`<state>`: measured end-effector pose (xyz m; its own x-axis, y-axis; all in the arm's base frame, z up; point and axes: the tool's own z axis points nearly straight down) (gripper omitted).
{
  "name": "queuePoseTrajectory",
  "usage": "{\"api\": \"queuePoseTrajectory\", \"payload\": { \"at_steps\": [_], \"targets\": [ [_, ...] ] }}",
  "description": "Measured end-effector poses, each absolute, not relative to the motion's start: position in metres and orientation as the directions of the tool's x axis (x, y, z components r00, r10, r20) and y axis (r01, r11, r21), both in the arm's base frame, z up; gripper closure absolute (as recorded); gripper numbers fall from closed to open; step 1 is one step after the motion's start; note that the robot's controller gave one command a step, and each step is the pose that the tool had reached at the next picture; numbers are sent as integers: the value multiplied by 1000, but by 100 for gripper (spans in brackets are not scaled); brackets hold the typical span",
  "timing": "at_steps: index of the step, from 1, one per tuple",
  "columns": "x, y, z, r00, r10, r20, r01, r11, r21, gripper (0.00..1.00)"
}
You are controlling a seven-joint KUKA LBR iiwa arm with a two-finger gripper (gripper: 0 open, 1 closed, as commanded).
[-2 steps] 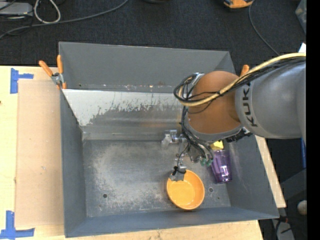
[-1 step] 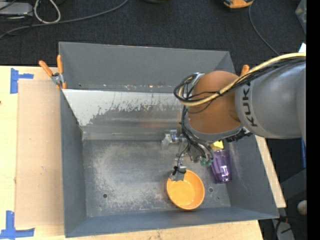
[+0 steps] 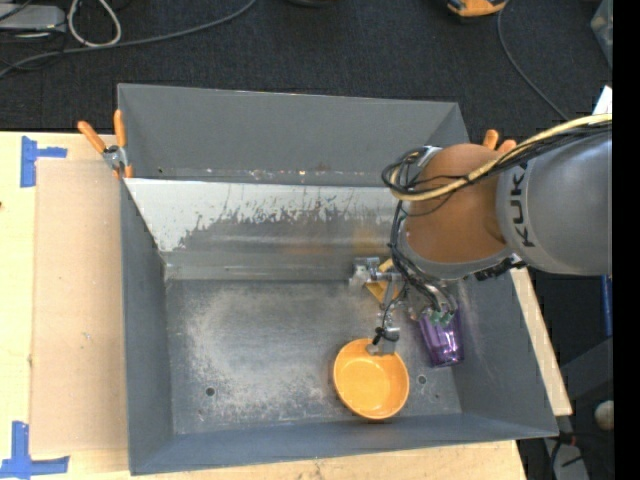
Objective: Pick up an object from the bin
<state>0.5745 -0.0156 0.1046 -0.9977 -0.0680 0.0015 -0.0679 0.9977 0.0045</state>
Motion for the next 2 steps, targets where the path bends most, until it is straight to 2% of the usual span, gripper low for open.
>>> {"api": "queuePoseTrajectory", "payload": {
  "at_steps": [1, 2],
  "targets": [
    [514, 5, 105, -999, -42, 3, -42, 999, 7, 0],
    [556, -93, 70, -994, -110, -3, -110, 994, 4, 100]
  ]
}}
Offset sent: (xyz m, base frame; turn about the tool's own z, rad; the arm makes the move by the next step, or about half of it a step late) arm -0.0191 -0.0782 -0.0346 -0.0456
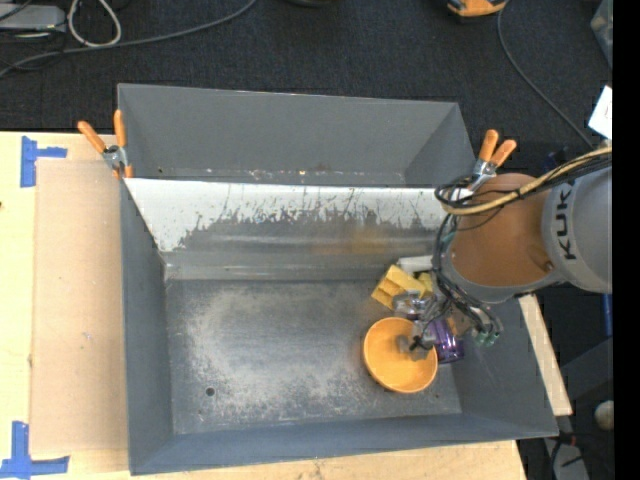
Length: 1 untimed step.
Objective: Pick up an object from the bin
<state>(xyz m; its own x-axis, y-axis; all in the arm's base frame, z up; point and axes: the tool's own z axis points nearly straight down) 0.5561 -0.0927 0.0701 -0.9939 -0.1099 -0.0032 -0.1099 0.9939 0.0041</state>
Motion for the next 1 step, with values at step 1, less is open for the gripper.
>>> {"api": "queuePoseTrajectory", "payload": {
  "at_steps": [1],
  "targets": [
    [556, -93, 70, -994, -108, -3, -108, 994, 4, 100]
  ]
}}
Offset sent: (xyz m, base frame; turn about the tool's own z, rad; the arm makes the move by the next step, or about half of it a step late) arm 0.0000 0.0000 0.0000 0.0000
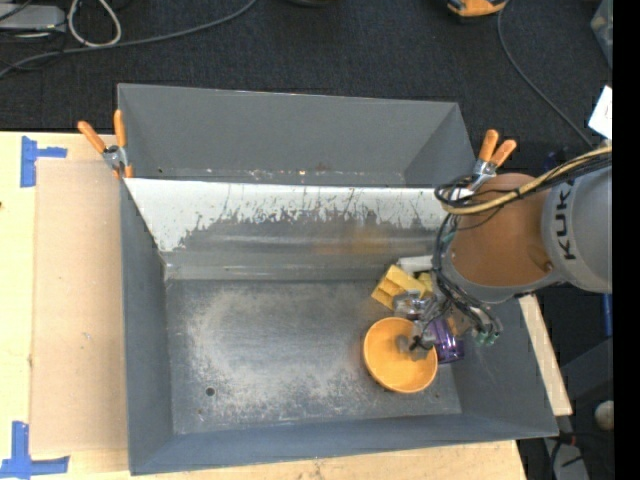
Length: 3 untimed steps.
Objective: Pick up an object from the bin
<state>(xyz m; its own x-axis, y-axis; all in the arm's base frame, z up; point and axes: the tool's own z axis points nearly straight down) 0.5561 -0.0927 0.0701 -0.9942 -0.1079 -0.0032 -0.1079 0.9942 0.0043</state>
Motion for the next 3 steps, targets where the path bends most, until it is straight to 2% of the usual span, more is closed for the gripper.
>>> {"api": "queuePoseTrajectory", "payload": {
  "at_steps": [3],
  "targets": [
    [556, -93, 70, -995, -104, -3, -104, 995, 5, 100]
  ]
}}
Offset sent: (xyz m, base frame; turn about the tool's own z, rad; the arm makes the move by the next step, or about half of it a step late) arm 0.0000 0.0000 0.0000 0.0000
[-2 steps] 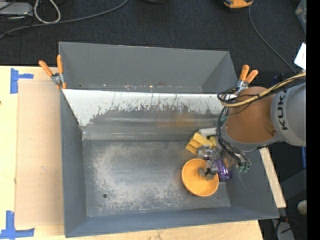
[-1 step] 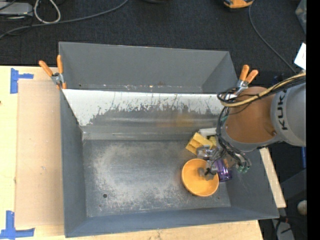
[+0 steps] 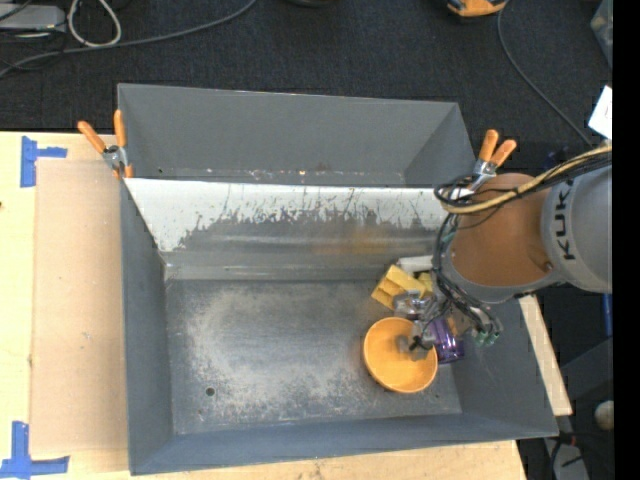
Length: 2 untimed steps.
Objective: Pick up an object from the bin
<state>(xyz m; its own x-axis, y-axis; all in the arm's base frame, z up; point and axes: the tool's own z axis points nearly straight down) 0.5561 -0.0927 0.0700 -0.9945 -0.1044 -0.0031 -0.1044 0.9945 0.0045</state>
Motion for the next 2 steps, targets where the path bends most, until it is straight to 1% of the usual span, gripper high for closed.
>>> {"api": "queuePoseTrajectory", "payload": {
  "at_steps": [1, 2],
  "targets": [
    [581, -74, 70, -869, -495, -8, -495, 869, 6, 100],
    [581, -74, 70, -870, -493, -8, -493, 870, 6, 100]
  ]
}}
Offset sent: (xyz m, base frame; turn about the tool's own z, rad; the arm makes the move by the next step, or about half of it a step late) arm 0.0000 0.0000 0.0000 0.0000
